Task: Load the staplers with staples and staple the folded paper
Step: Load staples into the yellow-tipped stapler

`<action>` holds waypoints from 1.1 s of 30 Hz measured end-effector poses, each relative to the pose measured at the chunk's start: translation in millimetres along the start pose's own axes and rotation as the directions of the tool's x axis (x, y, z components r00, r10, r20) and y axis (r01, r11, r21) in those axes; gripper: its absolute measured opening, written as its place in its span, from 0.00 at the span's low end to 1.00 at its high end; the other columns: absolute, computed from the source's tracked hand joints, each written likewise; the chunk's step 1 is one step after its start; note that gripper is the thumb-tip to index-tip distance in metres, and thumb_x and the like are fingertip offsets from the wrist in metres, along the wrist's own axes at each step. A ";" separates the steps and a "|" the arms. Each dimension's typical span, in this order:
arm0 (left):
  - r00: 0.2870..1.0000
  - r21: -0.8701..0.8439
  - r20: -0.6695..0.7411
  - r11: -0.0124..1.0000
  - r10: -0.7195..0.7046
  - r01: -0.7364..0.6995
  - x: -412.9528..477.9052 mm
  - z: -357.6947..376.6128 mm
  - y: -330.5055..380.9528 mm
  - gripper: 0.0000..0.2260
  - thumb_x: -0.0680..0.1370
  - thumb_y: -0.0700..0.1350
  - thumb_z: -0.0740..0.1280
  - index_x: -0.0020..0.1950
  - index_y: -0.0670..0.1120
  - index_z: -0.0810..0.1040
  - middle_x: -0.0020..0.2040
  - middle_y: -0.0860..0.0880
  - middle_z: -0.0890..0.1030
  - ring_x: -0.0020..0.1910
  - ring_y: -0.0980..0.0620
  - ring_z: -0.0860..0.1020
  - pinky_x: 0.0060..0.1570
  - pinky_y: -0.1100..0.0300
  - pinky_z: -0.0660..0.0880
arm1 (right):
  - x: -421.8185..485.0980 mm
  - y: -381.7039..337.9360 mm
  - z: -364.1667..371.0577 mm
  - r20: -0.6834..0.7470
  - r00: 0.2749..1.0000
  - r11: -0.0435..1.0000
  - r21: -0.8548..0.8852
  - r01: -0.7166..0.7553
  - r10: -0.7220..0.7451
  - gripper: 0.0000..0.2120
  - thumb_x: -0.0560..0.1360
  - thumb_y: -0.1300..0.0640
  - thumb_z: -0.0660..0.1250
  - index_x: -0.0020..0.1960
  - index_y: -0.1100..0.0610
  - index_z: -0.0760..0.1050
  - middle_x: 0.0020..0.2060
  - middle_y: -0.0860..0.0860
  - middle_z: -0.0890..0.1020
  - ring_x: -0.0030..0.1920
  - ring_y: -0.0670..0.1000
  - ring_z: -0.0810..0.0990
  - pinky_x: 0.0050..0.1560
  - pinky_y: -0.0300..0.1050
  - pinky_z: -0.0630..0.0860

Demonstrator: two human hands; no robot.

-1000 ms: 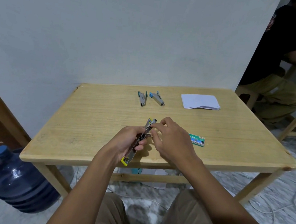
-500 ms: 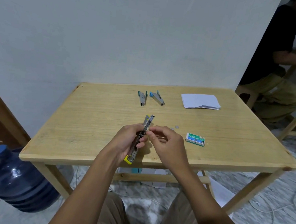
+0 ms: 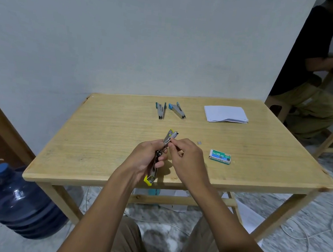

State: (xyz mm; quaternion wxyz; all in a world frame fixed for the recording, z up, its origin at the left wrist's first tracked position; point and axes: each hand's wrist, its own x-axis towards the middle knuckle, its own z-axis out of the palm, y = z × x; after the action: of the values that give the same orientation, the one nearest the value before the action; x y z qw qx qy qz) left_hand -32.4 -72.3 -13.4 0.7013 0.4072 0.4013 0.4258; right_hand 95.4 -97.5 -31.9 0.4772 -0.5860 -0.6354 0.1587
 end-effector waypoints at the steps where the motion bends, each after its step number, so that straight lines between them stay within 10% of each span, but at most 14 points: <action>1: 1.000 -0.003 0.000 1.000 -0.002 0.002 0.4 -0.1 -0.3 0.12 0.82 0.34 0.53 0.52 0.33 0.76 0.35 0.45 0.69 0.25 0.56 0.66 0.19 0.66 0.62 | -0.3 0.5 0.4 0.011 1.000 1.000 0.007 -0.011 0.011 0.13 0.80 0.56 0.66 0.62 0.58 0.81 0.49 0.51 0.82 0.48 0.48 0.79 0.49 0.42 0.76; 5: 1.000 -0.006 0.001 1.000 -0.021 0.021 2.0 -0.1 -1.8 0.12 0.83 0.34 0.53 0.53 0.33 0.76 0.35 0.45 0.70 0.24 0.56 0.66 0.18 0.66 0.62 | -1.5 1.1 2.3 0.016 0.999 0.999 0.017 -0.035 0.034 0.12 0.80 0.56 0.66 0.61 0.58 0.81 0.47 0.49 0.81 0.46 0.46 0.78 0.45 0.33 0.72; 22: 0.997 -0.002 0.051 0.999 -0.054 0.055 -5.5 7.0 -1.0 0.10 0.83 0.35 0.54 0.57 0.34 0.74 0.36 0.45 0.71 0.24 0.56 0.67 0.18 0.67 0.61 | 2.3 1.8 -0.6 -0.077 0.994 0.997 0.010 -0.081 0.081 0.07 0.78 0.59 0.68 0.49 0.58 0.85 0.43 0.52 0.85 0.44 0.49 0.81 0.47 0.46 0.79; 27: 0.999 -0.025 0.035 0.999 -0.038 0.039 -6.0 7.8 -0.8 0.11 0.83 0.35 0.54 0.56 0.34 0.75 0.35 0.45 0.72 0.25 0.55 0.66 0.19 0.66 0.61 | -2.5 -2.6 -5.3 -0.017 0.992 0.992 0.001 -0.125 0.125 0.12 0.80 0.54 0.64 0.59 0.54 0.82 0.49 0.48 0.82 0.48 0.48 0.80 0.50 0.45 0.77; 33: 0.998 -0.169 -0.064 0.986 -0.016 0.005 0.2 2.1 -2.5 0.06 0.83 0.38 0.58 0.53 0.38 0.74 0.37 0.44 0.73 0.31 0.50 0.73 0.30 0.59 0.78 | -39.9 -3.2 -9.4 0.056 0.992 0.992 0.057 -0.113 0.110 0.14 0.76 0.41 0.65 0.59 0.42 0.77 0.47 0.38 0.78 0.42 0.41 0.79 0.47 0.48 0.80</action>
State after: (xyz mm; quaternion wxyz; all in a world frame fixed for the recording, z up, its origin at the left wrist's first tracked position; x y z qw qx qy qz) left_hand -29.7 -73.3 -15.1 0.7221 0.3300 0.3886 0.4676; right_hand 95.3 -137.5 -41.6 0.4683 -0.6015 -0.6089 0.2195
